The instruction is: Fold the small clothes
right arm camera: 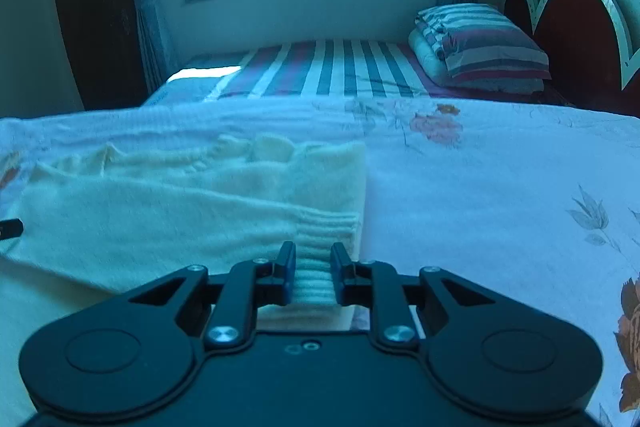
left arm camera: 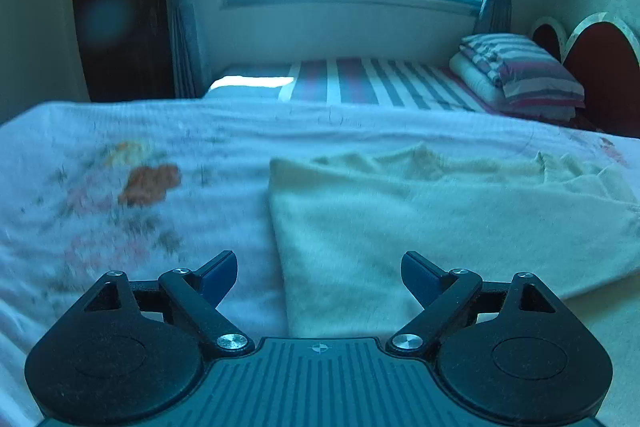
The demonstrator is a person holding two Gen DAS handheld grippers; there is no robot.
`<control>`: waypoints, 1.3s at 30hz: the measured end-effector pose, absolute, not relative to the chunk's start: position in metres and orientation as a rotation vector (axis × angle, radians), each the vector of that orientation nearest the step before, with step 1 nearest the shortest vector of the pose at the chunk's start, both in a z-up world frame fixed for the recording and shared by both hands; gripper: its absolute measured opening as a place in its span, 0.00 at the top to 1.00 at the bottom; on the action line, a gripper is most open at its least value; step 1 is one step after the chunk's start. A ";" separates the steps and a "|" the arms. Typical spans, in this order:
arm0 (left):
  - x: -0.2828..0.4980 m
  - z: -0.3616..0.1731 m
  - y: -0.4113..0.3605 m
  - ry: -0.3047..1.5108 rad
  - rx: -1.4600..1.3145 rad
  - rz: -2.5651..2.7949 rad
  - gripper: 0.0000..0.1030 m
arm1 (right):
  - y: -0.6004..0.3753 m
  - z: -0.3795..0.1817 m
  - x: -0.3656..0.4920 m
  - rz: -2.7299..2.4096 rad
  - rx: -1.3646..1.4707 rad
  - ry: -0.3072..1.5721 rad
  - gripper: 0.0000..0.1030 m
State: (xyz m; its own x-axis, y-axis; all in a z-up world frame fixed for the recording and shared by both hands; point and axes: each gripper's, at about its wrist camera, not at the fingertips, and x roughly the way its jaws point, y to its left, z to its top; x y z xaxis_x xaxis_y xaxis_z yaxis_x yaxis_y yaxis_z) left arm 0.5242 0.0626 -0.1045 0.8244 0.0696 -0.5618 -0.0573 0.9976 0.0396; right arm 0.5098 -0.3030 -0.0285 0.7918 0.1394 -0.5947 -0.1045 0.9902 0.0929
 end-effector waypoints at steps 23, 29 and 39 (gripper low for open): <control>0.595 -0.120 0.073 0.635 -0.034 -0.030 0.14 | -0.288 -0.047 0.568 0.230 0.044 0.628 0.83; 0.567 -0.101 0.079 0.580 -0.080 -0.033 0.14 | -0.296 -0.027 0.545 0.210 0.106 0.590 0.77; 0.516 -0.119 0.020 0.650 0.030 -0.077 0.14 | -0.201 -0.040 0.499 0.379 -0.052 0.649 0.81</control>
State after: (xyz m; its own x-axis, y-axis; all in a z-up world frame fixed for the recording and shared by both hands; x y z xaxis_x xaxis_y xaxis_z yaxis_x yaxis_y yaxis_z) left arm 0.5156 0.0204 -0.1188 0.7931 -0.0623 -0.6059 0.0810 0.9967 0.0034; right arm 0.4992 -0.2014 -0.0395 0.7304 0.3283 -0.5989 -0.3606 0.9301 0.0700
